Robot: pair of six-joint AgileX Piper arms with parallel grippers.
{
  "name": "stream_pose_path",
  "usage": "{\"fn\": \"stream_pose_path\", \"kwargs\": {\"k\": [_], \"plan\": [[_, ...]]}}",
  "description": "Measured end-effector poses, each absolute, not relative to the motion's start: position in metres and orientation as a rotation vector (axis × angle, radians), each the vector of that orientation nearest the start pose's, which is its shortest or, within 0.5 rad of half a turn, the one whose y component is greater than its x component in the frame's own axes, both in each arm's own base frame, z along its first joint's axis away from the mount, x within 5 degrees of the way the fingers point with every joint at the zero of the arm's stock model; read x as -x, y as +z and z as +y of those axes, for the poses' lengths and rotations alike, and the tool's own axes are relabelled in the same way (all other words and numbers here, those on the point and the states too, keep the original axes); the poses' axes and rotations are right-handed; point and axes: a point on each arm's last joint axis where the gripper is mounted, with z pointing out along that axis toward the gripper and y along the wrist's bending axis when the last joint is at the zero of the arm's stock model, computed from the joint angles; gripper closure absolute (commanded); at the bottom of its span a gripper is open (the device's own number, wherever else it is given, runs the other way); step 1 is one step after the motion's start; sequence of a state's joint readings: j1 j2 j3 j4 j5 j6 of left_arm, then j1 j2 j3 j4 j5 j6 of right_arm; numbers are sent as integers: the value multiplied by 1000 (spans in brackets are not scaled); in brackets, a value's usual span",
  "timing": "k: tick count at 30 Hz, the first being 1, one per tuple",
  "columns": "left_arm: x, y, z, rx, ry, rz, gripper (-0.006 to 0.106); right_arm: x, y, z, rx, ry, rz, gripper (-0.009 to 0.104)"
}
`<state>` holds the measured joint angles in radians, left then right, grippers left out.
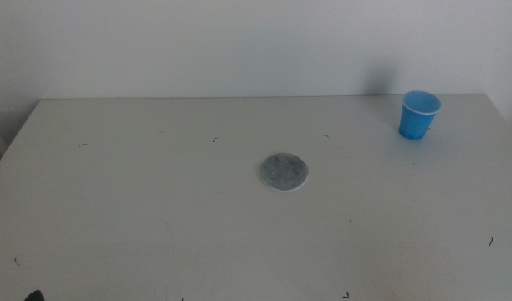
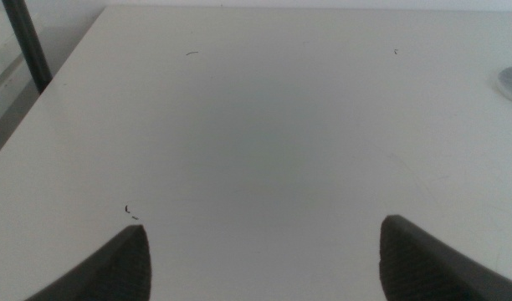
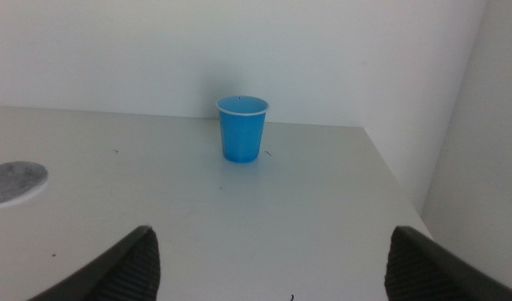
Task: Place an empty cup on a cup mat.
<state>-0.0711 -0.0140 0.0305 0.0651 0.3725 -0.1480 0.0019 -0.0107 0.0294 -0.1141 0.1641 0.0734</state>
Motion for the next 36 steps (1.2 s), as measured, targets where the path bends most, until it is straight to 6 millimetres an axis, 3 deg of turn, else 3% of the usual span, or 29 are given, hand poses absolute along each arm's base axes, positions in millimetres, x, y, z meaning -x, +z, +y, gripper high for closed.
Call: {"fn": "stream_pose_path", "kwargs": {"k": [4, 7, 13, 17, 26, 36], "plan": [[-53, 170, -2, 32, -87, 1872, -5, -56, 189, -1, -7, -10, 1669, 1], [-53, 170, -2, 32, -87, 1872, -5, -55, 200, -1, -19, 0, 1676, 1], [-53, 170, -2, 32, -87, 1872, -5, -60, 245, -1, -27, 0, 1722, 1], [-53, 170, -2, 32, -87, 1872, -5, -73, 273, -1, -30, 2, 1761, 1], [-53, 170, -2, 32, -87, 1872, -5, -129, 325, -2, -38, 0, 1926, 1], [-53, 170, -2, 32, -87, 1872, -5, -221, 372, -2, -63, -1, 2201, 1]]}}
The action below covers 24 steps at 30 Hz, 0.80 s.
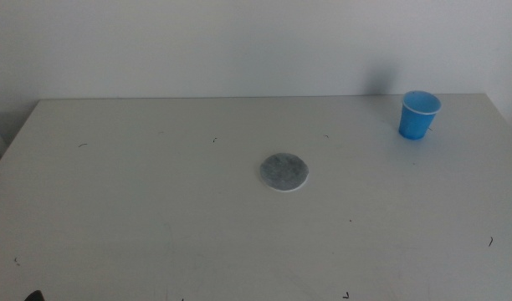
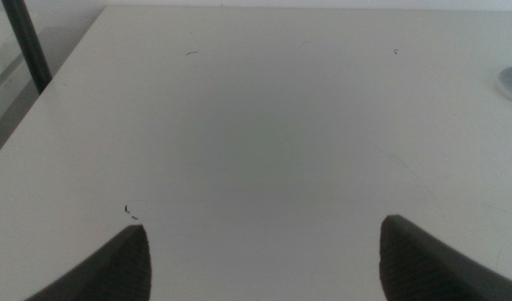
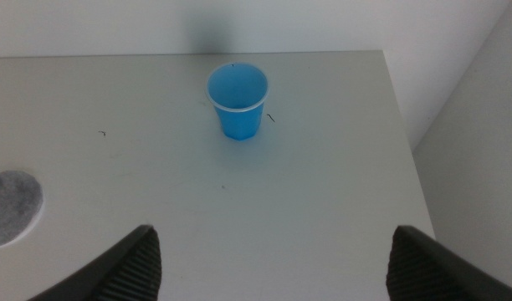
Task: Place an empty cup on a cup mat.
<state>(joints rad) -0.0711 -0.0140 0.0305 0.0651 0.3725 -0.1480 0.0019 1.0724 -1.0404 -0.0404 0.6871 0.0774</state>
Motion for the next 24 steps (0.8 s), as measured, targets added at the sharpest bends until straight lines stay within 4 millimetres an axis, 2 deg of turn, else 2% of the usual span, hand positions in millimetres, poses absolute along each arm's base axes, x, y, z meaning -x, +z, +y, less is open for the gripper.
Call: {"fn": "stream_pose_path", "kwargs": {"k": [6, 11, 17, 24], "plan": [[-53, 170, -2, 32, -87, 1872, -5, -279, 392, -2, -74, 0, 2299, 1], [-53, 170, -2, 32, -87, 1872, -5, -324, 399, -2, -90, 6, 2364, 1], [-53, 170, -2, 32, -87, 1872, -5, -379, 396, -2, -100, 3, 2453, 1], [-53, 170, -2, 32, -87, 1872, -5, -419, 386, -2, -104, 1, 2497, 1]]}}
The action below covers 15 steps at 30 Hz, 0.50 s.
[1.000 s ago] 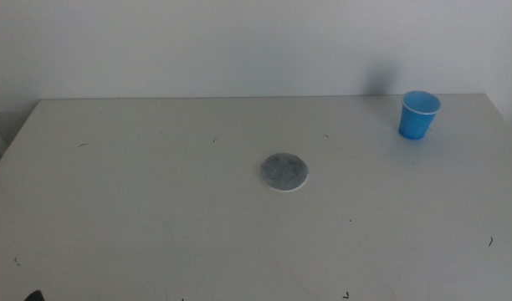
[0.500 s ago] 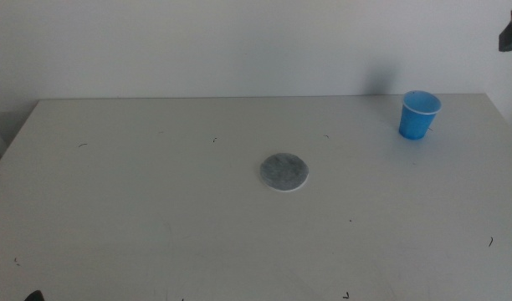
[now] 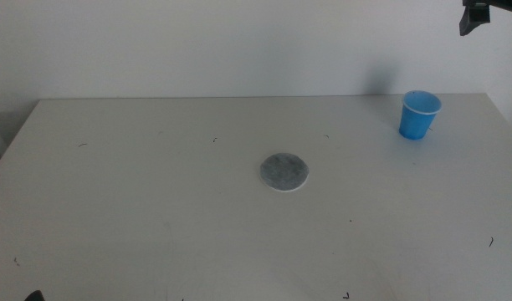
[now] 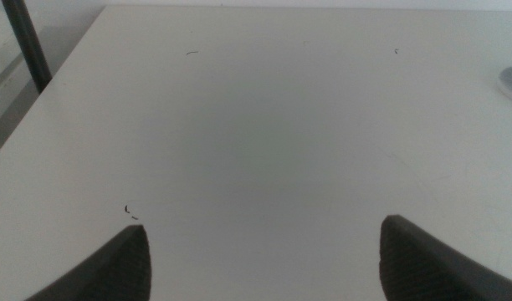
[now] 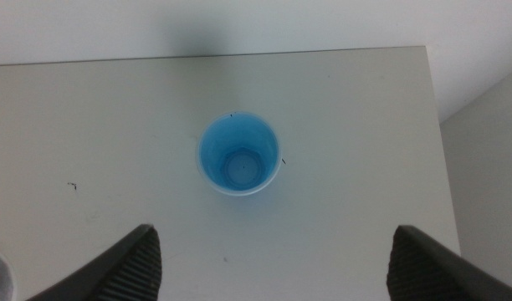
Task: Place an empty cup on a cup mat.
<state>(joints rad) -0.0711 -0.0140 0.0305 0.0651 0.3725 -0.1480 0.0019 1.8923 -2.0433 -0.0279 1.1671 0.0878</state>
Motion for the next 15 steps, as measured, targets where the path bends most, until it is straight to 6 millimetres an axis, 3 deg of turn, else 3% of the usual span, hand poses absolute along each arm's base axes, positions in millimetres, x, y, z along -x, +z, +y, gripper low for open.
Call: {"fn": "stream_pose_path", "kwargs": {"k": [8, 15], "plan": [[-53, 170, -2, 32, -87, 1872, -5, -456, 362, -1, -110, 13, 2557, 1], [-53, 170, -2, 32, -87, 1872, -5, -488, 317, -2, -122, 29, 2621, 1]]}}
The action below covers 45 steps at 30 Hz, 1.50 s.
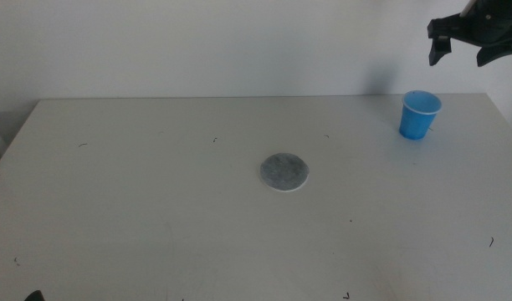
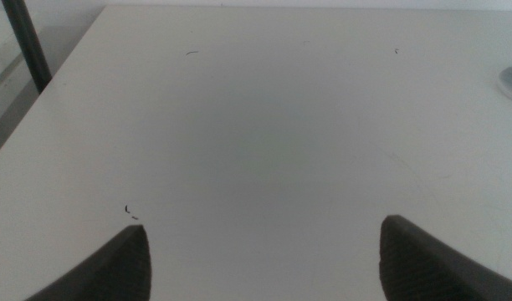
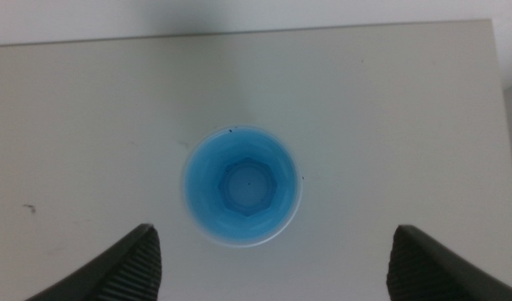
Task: Place an empty cup on a cup mat.
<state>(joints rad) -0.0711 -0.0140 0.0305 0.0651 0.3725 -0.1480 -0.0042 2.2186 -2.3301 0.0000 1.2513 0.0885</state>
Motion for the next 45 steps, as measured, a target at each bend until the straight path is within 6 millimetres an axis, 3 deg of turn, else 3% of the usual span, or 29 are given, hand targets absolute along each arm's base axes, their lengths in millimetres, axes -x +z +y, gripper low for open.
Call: {"fn": "stream_pose_path", "kwargs": {"k": [10, 21, 27, 32, 39, 45], "plan": [[-53, 170, -2, 32, -87, 1872, -5, -511, 254, -18, -169, 15, 2724, 1], [-53, 170, -2, 32, -87, 1872, -5, -529, 224, -20, -176, 18, 2662, 1], [-53, 170, -2, 32, -87, 1872, -5, -535, 198, -21, -180, 17, 2690, 6], [-53, 170, -2, 32, -87, 1872, -5, -537, 187, -21, -182, 17, 2709, 29], [-53, 170, -2, 32, -87, 1872, -5, -538, 187, -21, -181, 17, 2695, 96], [-53, 170, -2, 32, -87, 1872, -5, -539, 189, -19, -188, 48, 2687, 96]]}}
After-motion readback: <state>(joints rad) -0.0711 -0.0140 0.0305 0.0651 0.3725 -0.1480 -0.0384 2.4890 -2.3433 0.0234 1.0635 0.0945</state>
